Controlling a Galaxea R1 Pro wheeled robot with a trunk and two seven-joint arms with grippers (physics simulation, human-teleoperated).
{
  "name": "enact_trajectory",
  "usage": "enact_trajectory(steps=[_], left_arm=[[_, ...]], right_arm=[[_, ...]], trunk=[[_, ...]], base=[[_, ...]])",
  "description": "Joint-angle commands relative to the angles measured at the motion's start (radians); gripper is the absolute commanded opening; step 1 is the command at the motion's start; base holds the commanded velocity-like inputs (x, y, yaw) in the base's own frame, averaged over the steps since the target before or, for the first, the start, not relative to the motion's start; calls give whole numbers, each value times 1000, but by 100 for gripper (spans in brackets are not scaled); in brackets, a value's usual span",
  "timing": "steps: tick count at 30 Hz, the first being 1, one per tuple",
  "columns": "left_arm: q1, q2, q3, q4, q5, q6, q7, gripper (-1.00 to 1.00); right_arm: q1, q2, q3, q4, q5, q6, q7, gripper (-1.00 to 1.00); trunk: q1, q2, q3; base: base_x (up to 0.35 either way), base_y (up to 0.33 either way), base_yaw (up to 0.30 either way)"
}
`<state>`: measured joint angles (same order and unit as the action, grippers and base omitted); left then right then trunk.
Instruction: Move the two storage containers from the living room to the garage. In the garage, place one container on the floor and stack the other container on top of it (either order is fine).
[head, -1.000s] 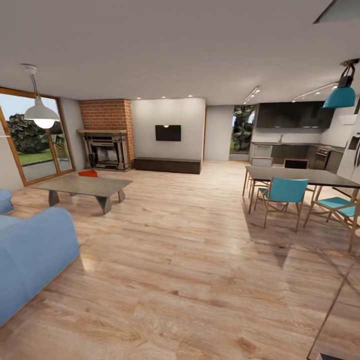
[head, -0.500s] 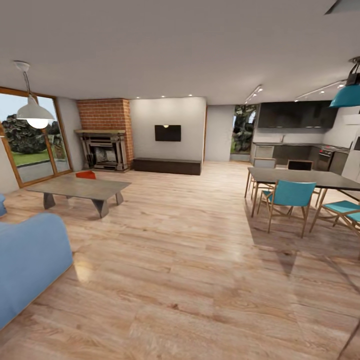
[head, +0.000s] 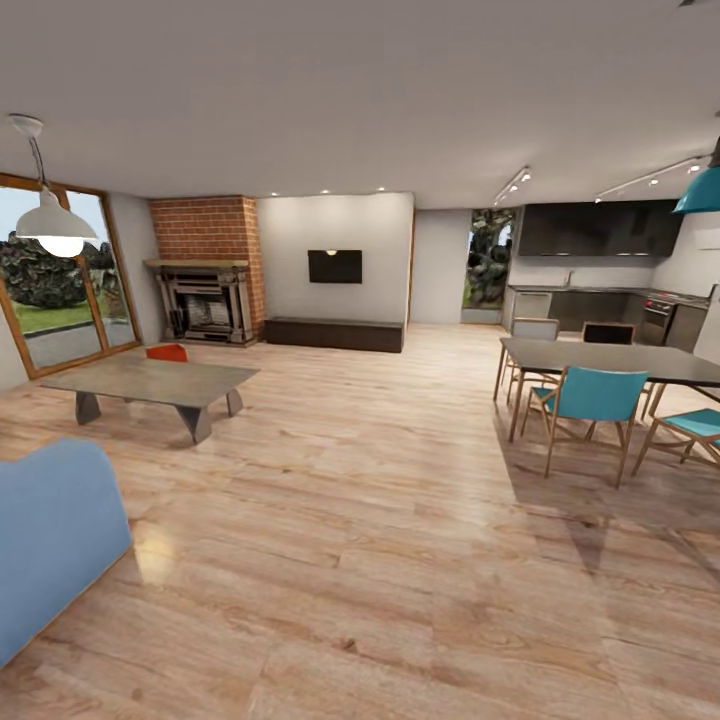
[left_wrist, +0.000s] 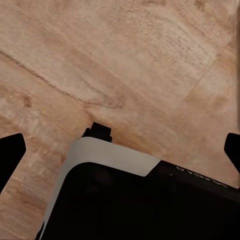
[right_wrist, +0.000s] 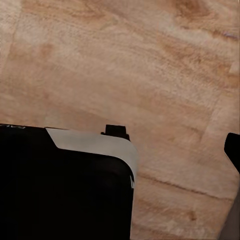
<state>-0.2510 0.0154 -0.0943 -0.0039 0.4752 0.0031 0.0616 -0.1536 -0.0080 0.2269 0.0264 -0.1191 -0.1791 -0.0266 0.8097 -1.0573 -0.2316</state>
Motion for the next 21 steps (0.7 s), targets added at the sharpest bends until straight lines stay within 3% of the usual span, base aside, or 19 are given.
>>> enact_trajectory(steps=[1, 21], left_arm=[[-1, 0, -9, 0, 8, 0, 3, 100], [-1, 0, -9, -1, 8, 0, 3, 100]], right_arm=[[-1, 0, 10, 3, -8, -6, 0, 100], [-1, 0, 17, 3, 4, -9, 5, 100]], trunk=[[1, -1, -1], [1, -1, -1]], base=[[322, 0, 0], [322, 0, 0]])
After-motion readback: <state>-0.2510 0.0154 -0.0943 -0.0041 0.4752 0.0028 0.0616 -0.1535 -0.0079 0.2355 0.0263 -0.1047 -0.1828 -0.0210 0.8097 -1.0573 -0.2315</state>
